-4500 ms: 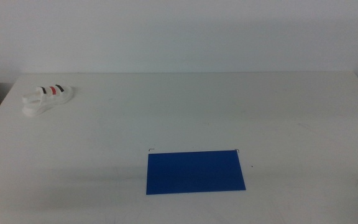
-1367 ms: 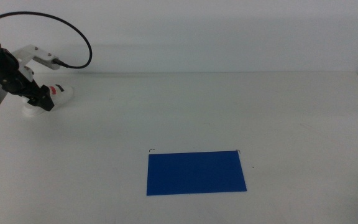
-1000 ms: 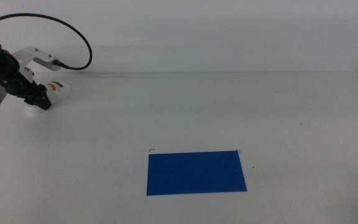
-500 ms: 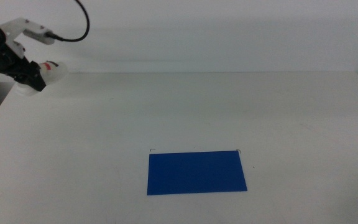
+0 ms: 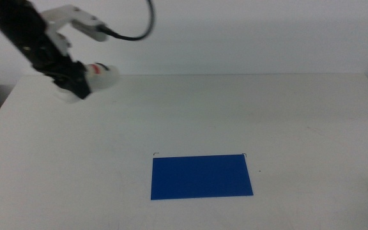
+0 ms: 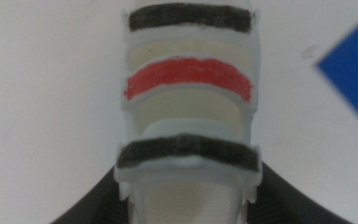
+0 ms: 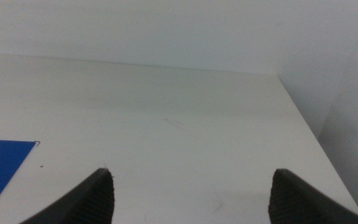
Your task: Use one arm to grab the shoe from the table and place it on the mat.
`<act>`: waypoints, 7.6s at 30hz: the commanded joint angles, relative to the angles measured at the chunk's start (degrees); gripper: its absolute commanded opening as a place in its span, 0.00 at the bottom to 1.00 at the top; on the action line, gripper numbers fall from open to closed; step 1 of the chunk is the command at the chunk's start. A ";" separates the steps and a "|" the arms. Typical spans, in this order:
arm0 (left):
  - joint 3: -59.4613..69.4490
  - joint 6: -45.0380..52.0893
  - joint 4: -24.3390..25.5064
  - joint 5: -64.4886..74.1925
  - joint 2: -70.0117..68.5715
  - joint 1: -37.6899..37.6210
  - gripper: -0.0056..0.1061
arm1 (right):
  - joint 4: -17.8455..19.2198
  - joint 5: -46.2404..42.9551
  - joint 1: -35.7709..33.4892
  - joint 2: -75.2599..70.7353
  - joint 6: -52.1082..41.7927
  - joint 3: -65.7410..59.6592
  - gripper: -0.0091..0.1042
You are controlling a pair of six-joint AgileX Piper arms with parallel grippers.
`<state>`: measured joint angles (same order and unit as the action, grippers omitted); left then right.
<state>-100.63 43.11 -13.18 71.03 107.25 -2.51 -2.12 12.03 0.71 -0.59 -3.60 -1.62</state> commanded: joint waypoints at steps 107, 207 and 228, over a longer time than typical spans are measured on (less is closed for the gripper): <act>-0.68 -164.58 1.65 -3.30 4.43 -33.96 0.04 | 0.51 -4.42 0.14 -1.49 -0.47 -0.30 0.65; 51.15 -64.46 37.76 -44.57 -63.89 -10.84 0.89 | 0.51 -4.42 0.14 -1.49 -0.47 -0.30 0.65; 85.56 -36.10 13.74 -66.47 -94.31 -6.58 0.89 | 0.51 -4.42 0.14 -1.49 -0.47 -0.30 0.65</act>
<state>-16.17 2.91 4.96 12.88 13.16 -10.24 -2.12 12.03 0.71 -0.59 -3.60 -1.62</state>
